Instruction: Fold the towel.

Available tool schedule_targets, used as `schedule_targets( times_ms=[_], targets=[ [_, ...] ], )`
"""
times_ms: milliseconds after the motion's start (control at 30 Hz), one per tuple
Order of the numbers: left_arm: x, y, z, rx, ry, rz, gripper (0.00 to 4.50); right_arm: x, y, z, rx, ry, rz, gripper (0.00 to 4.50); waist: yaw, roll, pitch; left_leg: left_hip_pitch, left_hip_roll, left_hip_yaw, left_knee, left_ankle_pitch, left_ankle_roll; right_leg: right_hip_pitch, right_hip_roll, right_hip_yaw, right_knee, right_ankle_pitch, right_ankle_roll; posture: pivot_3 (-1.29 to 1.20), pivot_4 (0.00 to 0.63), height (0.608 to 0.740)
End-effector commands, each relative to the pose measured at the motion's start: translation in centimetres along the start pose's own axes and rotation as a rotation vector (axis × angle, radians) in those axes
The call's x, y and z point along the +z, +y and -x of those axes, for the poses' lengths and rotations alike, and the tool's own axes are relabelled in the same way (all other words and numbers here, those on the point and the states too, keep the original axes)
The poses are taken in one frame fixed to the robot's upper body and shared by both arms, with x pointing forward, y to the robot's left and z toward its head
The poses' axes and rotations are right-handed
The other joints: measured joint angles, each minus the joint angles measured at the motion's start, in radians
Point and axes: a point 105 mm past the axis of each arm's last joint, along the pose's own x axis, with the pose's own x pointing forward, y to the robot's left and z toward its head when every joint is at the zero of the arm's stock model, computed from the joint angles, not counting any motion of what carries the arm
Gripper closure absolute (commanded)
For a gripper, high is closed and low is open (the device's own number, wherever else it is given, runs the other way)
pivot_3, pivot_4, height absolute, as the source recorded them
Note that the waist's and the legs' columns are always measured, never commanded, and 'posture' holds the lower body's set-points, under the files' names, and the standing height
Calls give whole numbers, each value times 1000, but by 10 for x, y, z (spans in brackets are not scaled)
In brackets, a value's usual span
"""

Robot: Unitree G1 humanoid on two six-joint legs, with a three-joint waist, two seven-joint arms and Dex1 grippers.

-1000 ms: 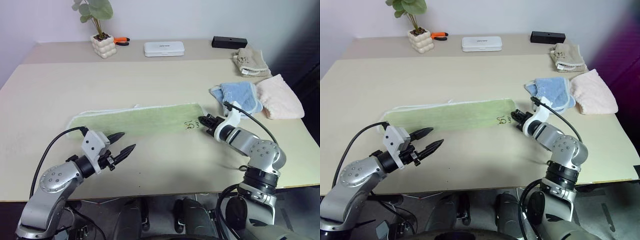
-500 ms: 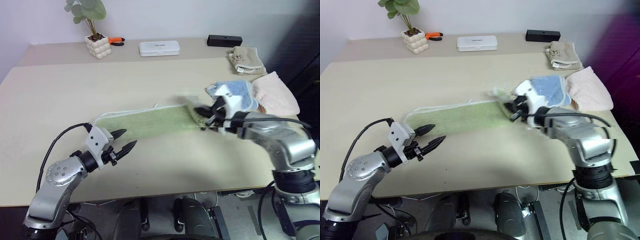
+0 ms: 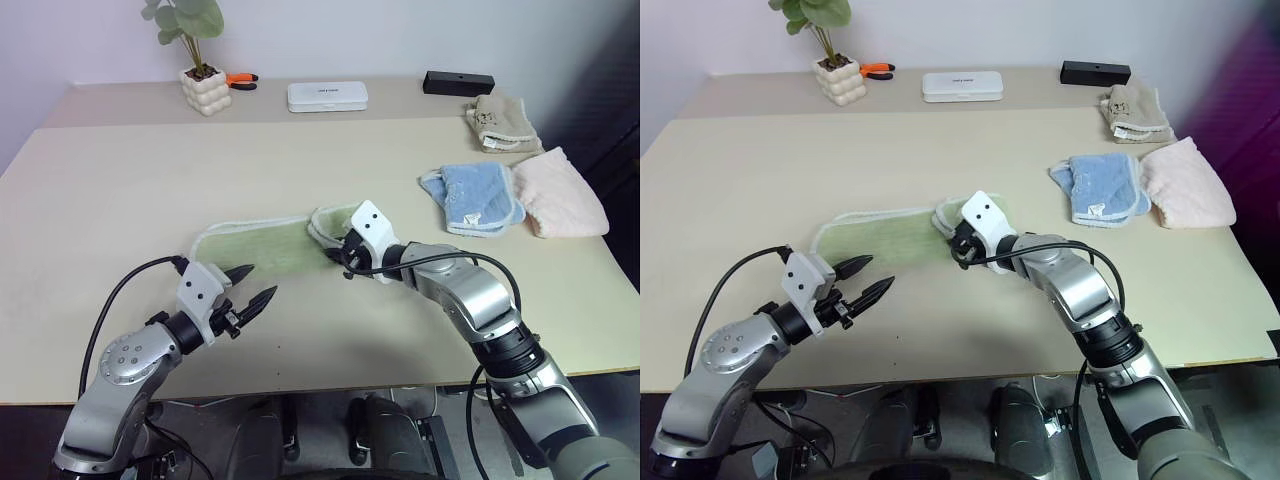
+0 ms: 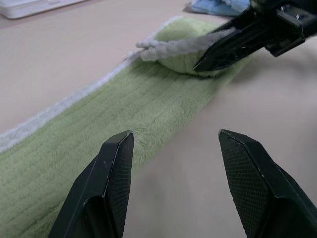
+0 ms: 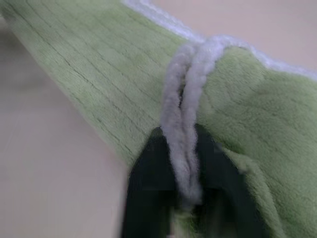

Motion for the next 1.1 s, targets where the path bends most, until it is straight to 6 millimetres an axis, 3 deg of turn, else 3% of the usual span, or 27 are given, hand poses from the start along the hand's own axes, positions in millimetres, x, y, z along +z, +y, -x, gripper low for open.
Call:
schedule_targets(
  times_ms=[33,67,200,333,433,600,800,900,1000,1100],
  targets=[
    [11,-2,0,-6,-33,-28,1734,29,1,18,26,-144,51,2122,2,0,0,0,0,0,0,0,0,0,0,0,0,0,0,0,150,740],
    [11,-2,0,-7,-32,-28,1734,33,2,23,42,-166,60,1602,3,0,0,0,0,0,0,-1,1,0,0,0,0,0,0,0,150,740],
    [10,0,1,-1,-32,-31,1734,44,6,45,107,-265,58,1602,3,0,0,-1,0,0,0,-1,2,0,0,0,-1,0,0,0,150,740],
    [8,5,1,40,-36,-17,1734,46,1,50,100,-305,-3,3010,0,0,0,-1,0,-1,0,-1,2,0,0,0,-1,0,0,0,150,740],
    [7,12,0,99,-55,3,1734,35,-19,32,-3,-254,-3,4466,-2,0,0,0,0,-1,0,-1,2,0,1,0,-1,0,0,0,150,740],
    [8,20,3,165,-74,19,1734,7,-31,-2,-70,-141,0,4466,-2,0,0,0,0,-1,0,1,-1,0,1,0,-1,0,0,0,150,740],
    [1,18,16,223,-50,38,1734,-32,-12,-16,25,-10,69,4466,-1,0,0,-1,0,0,0,2,-3,0,1,0,-1,0,0,0,150,740],
    [-5,17,26,274,-25,64,1734,-22,-16,-10,13,-54,88,4466,-3,-1,-1,0,0,0,0,1,-2,0,0,0,-2,0,0,0,150,740],
    [-17,21,35,358,11,171,1734,17,-28,0,-13,-206,90,4466,-1,-1,0,0,1,-1,0,0,0,0,1,-1,-1,0,0,0,150,740],
    [-25,24,43,445,3,352,873,43,-13,13,114,-290,202,3646,-1,0,0,-1,1,-1,0,-1,2,0,0,0,-1,0,0,0,150,740]
  ],
)
